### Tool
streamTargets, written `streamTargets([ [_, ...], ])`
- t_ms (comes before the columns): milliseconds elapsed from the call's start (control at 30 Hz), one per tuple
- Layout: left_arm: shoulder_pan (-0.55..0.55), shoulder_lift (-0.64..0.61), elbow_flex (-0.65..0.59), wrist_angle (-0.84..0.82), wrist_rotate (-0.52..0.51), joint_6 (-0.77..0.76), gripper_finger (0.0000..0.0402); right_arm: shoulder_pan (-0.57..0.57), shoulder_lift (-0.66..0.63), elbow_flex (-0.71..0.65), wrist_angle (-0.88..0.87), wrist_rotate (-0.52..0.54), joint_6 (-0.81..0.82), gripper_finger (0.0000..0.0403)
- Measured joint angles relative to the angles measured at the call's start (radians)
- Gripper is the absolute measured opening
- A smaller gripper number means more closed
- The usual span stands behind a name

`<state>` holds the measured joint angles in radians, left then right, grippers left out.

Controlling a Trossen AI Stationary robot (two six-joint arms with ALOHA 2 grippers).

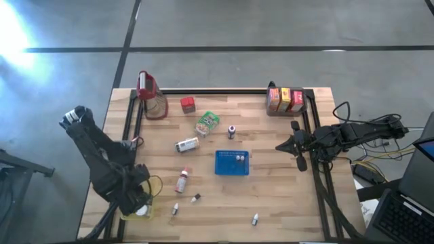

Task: Pick & Place Kitchen Items
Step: Put the brown seasoning bottle into the yellow bin

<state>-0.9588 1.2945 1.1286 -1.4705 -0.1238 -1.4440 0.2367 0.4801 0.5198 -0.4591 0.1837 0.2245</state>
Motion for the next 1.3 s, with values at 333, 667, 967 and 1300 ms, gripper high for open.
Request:
streamTargets([
  [333,-0.199,-0.018,-0.006,0.021,0.0,-0.107,0.0193,0.0,0.0,0.0,0.0,0.0,0.0,0.0008],
  [667,-0.298,-0.018,-0.053,0.192,0.085,-0.025,0.0193,0.0,0.0,0.0,0.0,0.0,0.0,0.0008],
  [967,-0.288,-0.016,-0.151,0.375,0.049,0.204,0.0193,0.0,0.0,0.0,0.0,0.0,0.0,0.0008],
  [1300,-0.289,-0.005,-0.224,0.497,0.047,0.186,0.0193,0.0,0.0,0.0,0.0,0.0,0.0,0.0008],
])
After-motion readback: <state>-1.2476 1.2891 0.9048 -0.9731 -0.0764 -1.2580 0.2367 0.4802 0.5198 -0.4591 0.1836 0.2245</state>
